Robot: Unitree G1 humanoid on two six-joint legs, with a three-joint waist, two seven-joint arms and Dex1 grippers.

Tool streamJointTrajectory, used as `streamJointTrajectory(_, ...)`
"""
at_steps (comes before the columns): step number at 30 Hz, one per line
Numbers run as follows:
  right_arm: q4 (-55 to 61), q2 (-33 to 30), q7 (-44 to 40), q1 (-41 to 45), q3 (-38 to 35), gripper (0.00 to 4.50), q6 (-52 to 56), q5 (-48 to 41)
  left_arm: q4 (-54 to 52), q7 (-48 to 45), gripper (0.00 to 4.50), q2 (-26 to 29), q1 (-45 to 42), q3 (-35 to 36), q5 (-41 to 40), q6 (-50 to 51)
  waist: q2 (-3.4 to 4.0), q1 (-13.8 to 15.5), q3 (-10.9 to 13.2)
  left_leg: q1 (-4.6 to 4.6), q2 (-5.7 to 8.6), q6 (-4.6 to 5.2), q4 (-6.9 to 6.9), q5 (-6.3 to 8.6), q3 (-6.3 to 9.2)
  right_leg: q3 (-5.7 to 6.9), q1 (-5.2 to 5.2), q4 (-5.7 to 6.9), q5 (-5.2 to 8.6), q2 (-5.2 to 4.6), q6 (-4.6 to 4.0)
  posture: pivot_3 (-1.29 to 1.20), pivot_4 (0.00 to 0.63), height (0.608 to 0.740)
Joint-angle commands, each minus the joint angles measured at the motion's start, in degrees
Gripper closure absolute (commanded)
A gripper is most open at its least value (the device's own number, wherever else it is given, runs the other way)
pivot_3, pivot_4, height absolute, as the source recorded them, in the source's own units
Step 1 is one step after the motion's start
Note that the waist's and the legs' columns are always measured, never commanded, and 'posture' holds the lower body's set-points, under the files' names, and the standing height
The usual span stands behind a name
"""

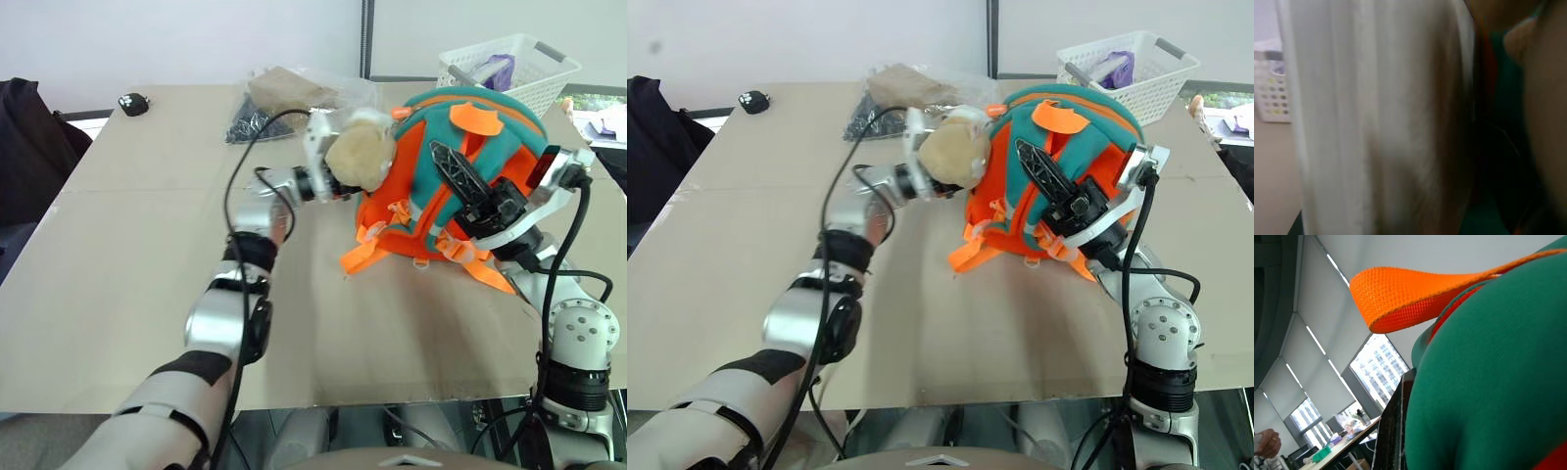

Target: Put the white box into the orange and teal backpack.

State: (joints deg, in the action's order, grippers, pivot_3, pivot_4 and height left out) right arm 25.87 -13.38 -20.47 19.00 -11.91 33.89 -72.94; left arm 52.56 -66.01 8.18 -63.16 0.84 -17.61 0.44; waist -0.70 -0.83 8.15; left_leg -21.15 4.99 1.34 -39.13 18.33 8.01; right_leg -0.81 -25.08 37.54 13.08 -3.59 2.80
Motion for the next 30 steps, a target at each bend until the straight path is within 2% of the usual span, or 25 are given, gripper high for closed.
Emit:
streamJointTrajectory(1, 3.03, 0.62, 0.34, 0.44, 0.77, 4.44, -1.61, 0.32, 2.08, -0.62, 1.91, -2.20, -3.95, -1.05, 2.06, -3.77, 0.00, -0.11, 0.00, -0.01, 0.00, 0.00, 0.00, 0.00, -0.02, -0.03, -0.03, 0.06, 0.00, 0.00, 0.00, 0.00, 0.150, 0.740)
streamJointTrajectory(2, 3.24, 0.73, 0.53, 0.39, 0.89, 4.44, -1.77, 0.45, 2.11, -2.02, 1.91, -2.22, -3.91, -0.87, 1.93, -4.10, 0.00, -0.30, 0.00, -0.02, 0.00, 0.00, 0.02, 0.00, -0.04, -0.06, -0.07, 0.09, 0.00, 0.00, 0.00, 0.00, 0.150, 0.740)
streamJointTrajectory(4, 3.84, 0.88, 1.00, 0.12, 0.90, 4.50, -2.12, 0.47, 0.64, -6.15, 0.90, -0.88, -2.80, -1.12, 1.46, -1.69, 0.01, -0.98, 0.00, -0.02, -0.01, 0.00, 0.04, 0.00, -0.11, -0.16, -0.17, 0.20, 0.00, 0.02, 0.00, 0.00, 0.150, 0.740)
streamJointTrajectory(6, 4.25, 0.92, 1.38, -0.41, 0.64, 4.50, -2.41, 0.33, -0.99, -6.82, 0.30, 0.56, -1.65, -0.35, 0.89, 0.13, 0.01, -1.64, 0.00, -0.04, -0.03, -0.01, 0.04, 0.00, -0.13, -0.20, -0.26, 0.31, 0.00, 0.04, 0.00, 0.00, 0.150, 0.740)
streamJointTrajectory(7, 4.37, 0.91, 1.44, -0.71, 0.62, 4.50, -2.49, 0.39, -1.77, -6.78, 0.13, 1.36, -1.11, 0.19, 0.64, 0.48, 0.01, -1.69, 0.00, -0.04, -0.05, -0.01, 0.05, 0.00, -0.13, -0.22, -0.29, 0.34, 0.00, 0.07, 0.00, 0.00, 0.150, 0.740)
streamJointTrajectory(16, 3.28, 0.61, 1.33, -0.51, 1.09, 4.50, -2.51, 0.62, -11.67, -5.53, 0.13, 8.70, 3.38, 7.82, -6.54, 7.38, 0.01, -1.60, 0.00, -0.05, -0.05, -0.01, -0.01, 0.00, -0.16, -0.28, -0.33, 0.37, 0.00, 0.08, 0.00, 0.00, 0.150, 0.740)
streamJointTrajectory(20, 1.94, 0.19, 0.74, -0.13, 1.09, 4.50, -1.90, 0.16, -17.79, 0.34, 0.13, 9.03, 7.56, 11.22, -9.46, 11.61, 0.02, -1.57, -0.01, -0.04, -0.05, -0.01, -0.02, 0.00, -0.15, -0.29, -0.32, 0.37, 0.00, 0.07, 0.00, 0.00, 0.150, 0.740)
streamJointTrajectory(24, 0.28, -0.57, -0.18, 0.90, 1.24, 4.50, -1.23, 0.03, -27.39, 7.43, 0.13, 6.51, 11.40, 15.44, -16.91, 19.72, 0.02, -1.56, -0.01, -0.08, -0.05, -0.01, -0.06, 0.00, -0.14, -0.30, -0.33, 0.36, 0.00, 0.06, 0.00, 0.00, 0.150, 0.740)
streamJointTrajectory(27, -0.45, -0.72, -0.18, 1.66, 1.21, 4.50, -0.96, -0.15, -30.17, 8.67, 0.13, 6.35, 13.46, 13.39, -15.91, 20.59, 0.02, -1.56, -0.01, -0.09, -0.05, -0.01, -0.08, 0.00, -0.11, -0.29, -0.33, 0.37, 0.00, 0.06, 0.00, 0.00, 0.150, 0.740)
streamJointTrajectory(30, -0.90, -0.88, -0.45, 2.07, 1.56, 4.50, -0.57, 0.14, -27.46, 10.07, 0.13, 5.34, 13.23, 9.86, -11.57, 17.85, 0.02, -1.50, -0.03, -0.06, -0.05, -0.01, -0.07, -0.01, -0.14, -0.28, -0.32, 0.37, 0.00, 0.06, 0.00, 0.00, 0.150, 0.740)
